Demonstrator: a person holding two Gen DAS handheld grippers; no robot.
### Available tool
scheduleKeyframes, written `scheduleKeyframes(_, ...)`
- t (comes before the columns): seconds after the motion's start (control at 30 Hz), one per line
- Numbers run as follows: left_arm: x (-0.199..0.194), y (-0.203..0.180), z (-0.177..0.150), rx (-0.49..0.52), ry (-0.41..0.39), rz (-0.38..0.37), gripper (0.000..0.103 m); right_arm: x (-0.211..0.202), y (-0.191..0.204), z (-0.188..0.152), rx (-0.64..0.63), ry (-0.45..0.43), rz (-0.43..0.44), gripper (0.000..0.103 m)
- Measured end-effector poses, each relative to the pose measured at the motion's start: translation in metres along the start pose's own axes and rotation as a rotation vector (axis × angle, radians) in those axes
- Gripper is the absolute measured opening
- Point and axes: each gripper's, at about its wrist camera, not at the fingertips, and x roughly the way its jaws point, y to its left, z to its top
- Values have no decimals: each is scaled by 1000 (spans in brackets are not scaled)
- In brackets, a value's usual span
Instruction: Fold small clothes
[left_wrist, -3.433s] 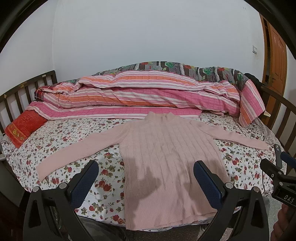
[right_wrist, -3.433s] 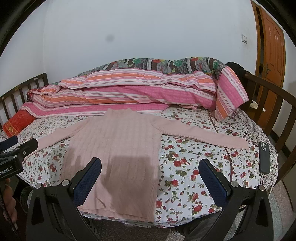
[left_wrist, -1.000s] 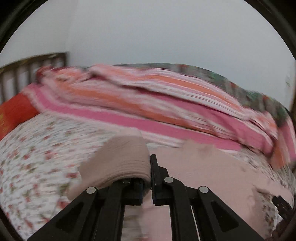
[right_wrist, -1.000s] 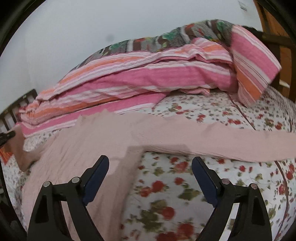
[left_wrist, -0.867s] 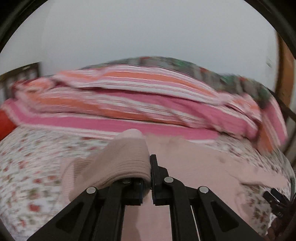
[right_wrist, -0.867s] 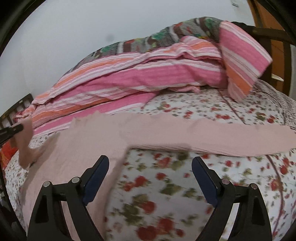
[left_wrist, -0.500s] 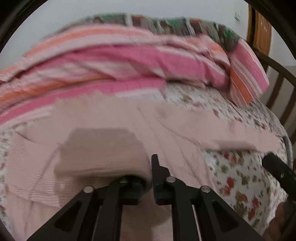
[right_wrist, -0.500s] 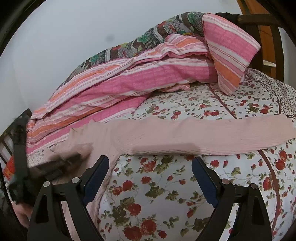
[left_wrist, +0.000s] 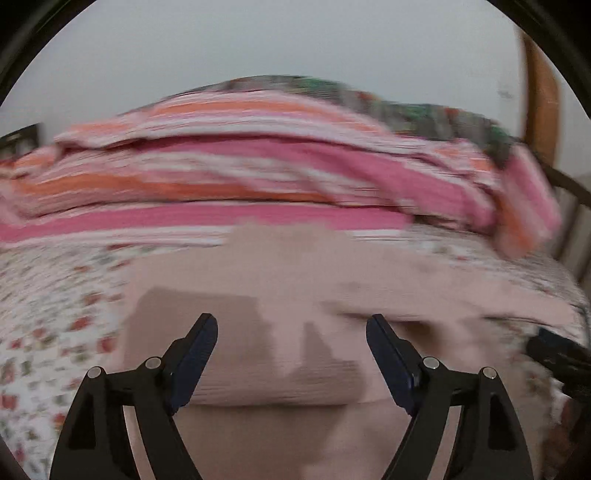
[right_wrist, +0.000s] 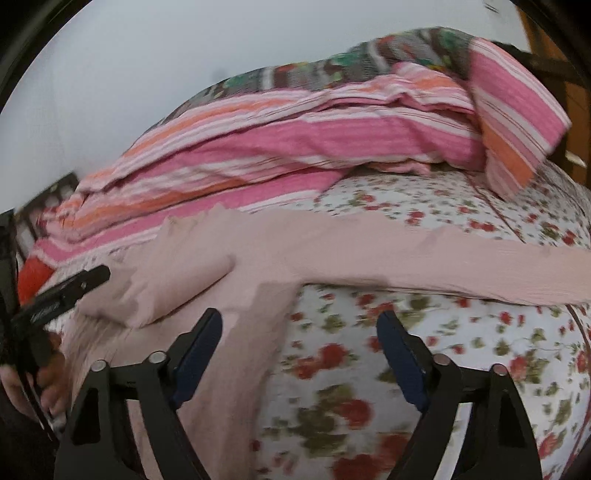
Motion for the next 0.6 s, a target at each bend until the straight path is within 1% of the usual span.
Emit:
scheduleKeyframes(0.03, 1, 14, -1, -31, 14, 35, 82, 2, 6, -1, -18, 4, 3, 76)
scheduleKeyframes(0.07, 3, 27, -1, -68, 32, 64, 82, 3, 14, -2, -42, 7, 4, 74)
scheduleKeyframes(0.1, 5, 40, -1, -113, 56, 60, 82, 3, 24, -2, -71, 10, -1, 70)
scheduleKeyframes(0.17, 8, 53, -4, -122, 90, 26, 82, 1, 40, -2, -117, 4, -10, 67)
scheduleKeyframes(0.23, 11, 61, -10, -116, 121, 53, 82, 0, 50, 2, -149, 0, -16, 66)
scheduleKeyframes(0.27, 14, 66, -13, -114, 138, 71, 82, 1, 58, 6, -181, 5, -43, 66)
scheduleKeyframes(0.3, 15, 70, -17, -122, 157, 63, 82, 2, 65, 9, -203, 3, -66, 66)
scheduleKeyframes(0.33, 18, 74, -17, -130, 162, 51, 81, 3, 68, 13, -210, 0, -64, 66)
scheduleKeyframes(0.4, 14, 79, -17, -140, 151, 26, 82, 11, 79, 21, -235, 12, -26, 66)
scheduleKeyframes(0.5, 14, 81, -17, -155, 141, 35, 82, 32, 97, 35, -265, 44, 6, 66)
scheduleKeyframes(0.6, 17, 87, -16, -186, 150, 40, 82, 58, 118, 40, -289, 105, 45, 67)
